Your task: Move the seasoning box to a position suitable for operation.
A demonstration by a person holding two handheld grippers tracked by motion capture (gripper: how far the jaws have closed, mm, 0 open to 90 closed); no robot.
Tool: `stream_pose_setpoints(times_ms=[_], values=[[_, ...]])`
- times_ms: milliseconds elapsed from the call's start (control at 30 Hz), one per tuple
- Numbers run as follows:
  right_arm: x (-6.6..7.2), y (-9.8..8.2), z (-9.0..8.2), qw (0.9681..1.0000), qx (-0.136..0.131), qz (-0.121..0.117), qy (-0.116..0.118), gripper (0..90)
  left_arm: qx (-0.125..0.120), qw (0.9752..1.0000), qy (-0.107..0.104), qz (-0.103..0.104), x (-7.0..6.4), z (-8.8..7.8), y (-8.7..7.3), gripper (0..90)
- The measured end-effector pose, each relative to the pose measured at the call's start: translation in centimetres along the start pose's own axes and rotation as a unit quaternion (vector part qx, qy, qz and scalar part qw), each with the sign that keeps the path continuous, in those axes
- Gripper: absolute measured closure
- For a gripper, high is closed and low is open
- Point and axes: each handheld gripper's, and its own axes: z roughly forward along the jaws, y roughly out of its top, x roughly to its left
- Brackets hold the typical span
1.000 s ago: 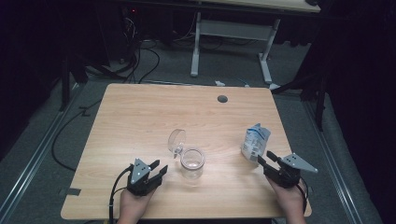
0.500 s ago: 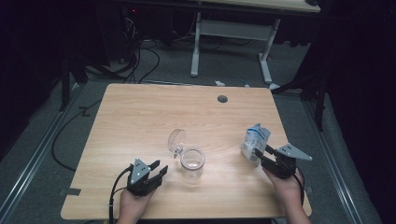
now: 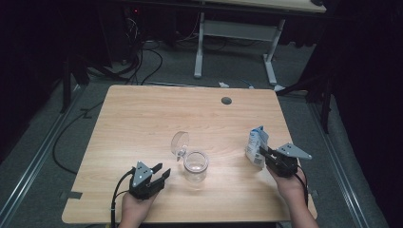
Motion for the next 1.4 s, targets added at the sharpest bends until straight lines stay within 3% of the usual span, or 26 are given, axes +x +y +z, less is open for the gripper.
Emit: stream_pose_setpoints(times_ms=[200, 467, 767, 1100, 1400], values=[[-0.3, 0.1, -0.2, 0.9998, 0.001, 0.010, 0.015, 89.7, -0.001, 1.0000, 0.002, 0.001, 0.0, -0.1, 0.0, 57.8], [-0.2, 0.2, -0.2, 0.9997, 0.006, 0.012, 0.019, 90.0, -0.012, 0.9998, -0.014, 0.001, -0.1, -0.2, 0.0, 53.2], [0.3, 0.4, -0.2, 0.9998, 0.008, 0.003, 0.016, 90.0, -0.014, 0.9998, -0.011, 0.009, -0.2, -0.4, 0.0, 50.5], [1.2, 1.7, -0.8, 0.9988, 0.041, -0.003, 0.026, 90.0, -0.016, 0.9997, -0.015, 0.007, -0.2, -0.3, -0.1, 50.4], [2.9, 3.5, -1.7, 0.9934, 0.092, -0.031, 0.061, 90.0, -0.024, 0.9995, -0.021, 0.006, -0.2, -0.4, 0.0, 49.6]])
